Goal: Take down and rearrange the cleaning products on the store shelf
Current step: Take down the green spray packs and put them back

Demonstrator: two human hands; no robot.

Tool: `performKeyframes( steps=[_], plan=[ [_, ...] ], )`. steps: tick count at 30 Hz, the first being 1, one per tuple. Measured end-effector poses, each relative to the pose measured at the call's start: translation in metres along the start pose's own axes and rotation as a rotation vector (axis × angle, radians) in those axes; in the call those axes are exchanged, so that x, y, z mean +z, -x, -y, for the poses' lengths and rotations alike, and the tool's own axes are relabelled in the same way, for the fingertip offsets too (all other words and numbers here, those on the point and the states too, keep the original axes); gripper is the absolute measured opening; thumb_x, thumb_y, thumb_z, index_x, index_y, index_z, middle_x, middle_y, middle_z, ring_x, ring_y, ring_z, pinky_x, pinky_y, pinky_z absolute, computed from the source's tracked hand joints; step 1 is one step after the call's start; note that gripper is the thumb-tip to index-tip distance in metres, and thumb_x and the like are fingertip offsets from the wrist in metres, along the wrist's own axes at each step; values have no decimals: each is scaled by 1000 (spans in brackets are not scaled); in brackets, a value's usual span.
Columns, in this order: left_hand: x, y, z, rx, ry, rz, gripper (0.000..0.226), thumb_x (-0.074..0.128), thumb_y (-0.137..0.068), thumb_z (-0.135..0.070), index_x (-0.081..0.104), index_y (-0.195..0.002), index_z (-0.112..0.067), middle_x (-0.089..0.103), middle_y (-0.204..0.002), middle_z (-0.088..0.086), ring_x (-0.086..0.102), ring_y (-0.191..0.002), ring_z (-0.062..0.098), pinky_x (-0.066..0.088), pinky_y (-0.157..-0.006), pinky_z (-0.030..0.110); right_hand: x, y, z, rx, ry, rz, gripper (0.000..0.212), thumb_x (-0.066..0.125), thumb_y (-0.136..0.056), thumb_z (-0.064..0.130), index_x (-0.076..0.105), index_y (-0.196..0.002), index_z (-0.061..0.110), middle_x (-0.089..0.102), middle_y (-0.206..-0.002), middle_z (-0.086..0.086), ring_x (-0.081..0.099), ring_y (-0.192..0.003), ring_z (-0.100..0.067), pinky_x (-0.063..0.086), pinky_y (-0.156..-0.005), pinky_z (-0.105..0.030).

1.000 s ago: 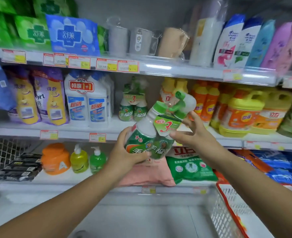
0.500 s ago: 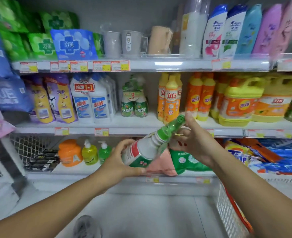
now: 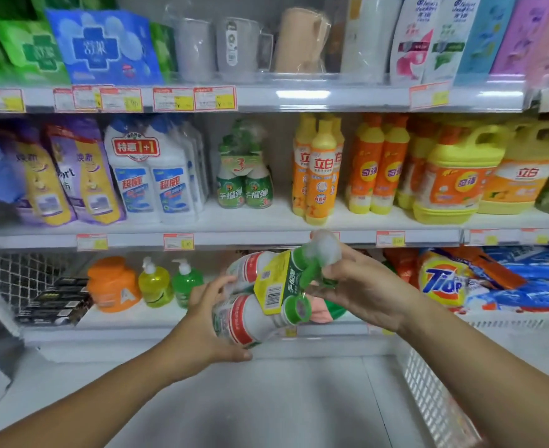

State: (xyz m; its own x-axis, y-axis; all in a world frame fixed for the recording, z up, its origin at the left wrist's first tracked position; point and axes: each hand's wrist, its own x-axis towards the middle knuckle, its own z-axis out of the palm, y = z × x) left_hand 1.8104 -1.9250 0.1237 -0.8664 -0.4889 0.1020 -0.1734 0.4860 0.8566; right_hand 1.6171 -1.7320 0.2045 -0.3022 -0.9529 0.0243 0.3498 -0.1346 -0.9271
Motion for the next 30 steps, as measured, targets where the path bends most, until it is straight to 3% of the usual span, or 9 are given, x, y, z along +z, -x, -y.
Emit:
performKeyframes(
  steps=[4, 9, 14, 16, 19, 21, 23, 26, 30],
  plan=[
    [-5, -5, 11, 12, 13, -15, 126, 98, -48, -12, 20, -131, -65, 17, -133, -21, 37, -129, 8, 48, -79, 4, 4, -12, -6, 14, 20, 57, 64, 66, -58, 5, 56, -120, 15, 62, -100, -8, 62, -90, -19, 53, -90, -33],
    [-15, -10, 14, 28, -14, -65, 128, 96, -51, -10, 15, -132, -66, 12, -135, -25, 32, -131, 7, 41, -77, -3, 8, -26, -12, 3, 10, 39, 92, 61, -57, -5, 42, -143, 22, 67, -93, -2, 65, -79, -14, 53, -90, -34],
    [-23, -6, 14, -11, -15, -36, 128, 95, -54, -11, 16, -142, -60, 14, -135, -26, 35, -130, 6, 44, -85, 2, 14, -31, -12, 1, -4, 40, 84, 68, -55, 2, 49, -136, 18, 65, -96, -5, 63, -84, -19, 55, -86, -36],
    [-28, -3, 11, -60, 69, 41, 124, 95, -54, -9, 24, -144, -57, 21, -145, -17, 46, -126, 7, 52, -86, 13, 12, -31, -9, 15, 55, 31, 86, 82, -54, 7, 53, -134, 17, 67, -106, -8, 63, -99, -26, 56, -88, -40],
    [-35, 4, 5, -147, 283, 207, 110, 94, -55, -7, 41, -137, -57, 42, -147, -12, 60, -119, 14, 57, -90, 35, 4, -28, -1, 84, 164, 40, 109, 96, -52, 30, 40, -145, 40, 63, -128, -15, 62, -119, -34, 50, -100, -50],
    [-36, 7, 3, -201, 408, 317, 99, 89, -56, -4, 50, -133, -53, 54, -141, -9, 61, -120, 19, 54, -95, 43, 1, -27, 2, 70, 286, -12, 103, 97, -49, 40, 47, -139, 38, 63, -121, -17, 64, -114, -30, 51, -101, -47],
    [-35, 11, -3, -234, 475, 413, 92, 83, -57, -5, 53, -132, -48, 59, -136, -6, 59, -123, 23, 52, -95, 43, 4, -24, 5, -1, 390, -104, 86, 97, -48, 41, 56, -122, 26, 67, -104, -11, 67, -104, -26, 55, -95, -43],
    [-28, 14, -15, -260, 450, 490, 86, 78, -59, -15, 49, -135, -42, 62, -133, -4, 57, -125, 22, 45, -103, 45, 16, -16, 9, -123, 475, -233, 63, 94, -59, 22, 52, -104, 10, 70, -97, -9, 72, -89, -24, 60, -70, -33],
    [-23, 12, -26, -266, 424, 350, 85, 86, -59, -24, 49, -133, -45, 66, -126, -13, 62, -118, 11, 47, -105, 44, 30, -9, 3, -204, 624, -484, 65, 84, -50, 44, 46, -92, 11, 70, -87, -10, 72, -70, -23, 56, -49, -35]
  ],
)
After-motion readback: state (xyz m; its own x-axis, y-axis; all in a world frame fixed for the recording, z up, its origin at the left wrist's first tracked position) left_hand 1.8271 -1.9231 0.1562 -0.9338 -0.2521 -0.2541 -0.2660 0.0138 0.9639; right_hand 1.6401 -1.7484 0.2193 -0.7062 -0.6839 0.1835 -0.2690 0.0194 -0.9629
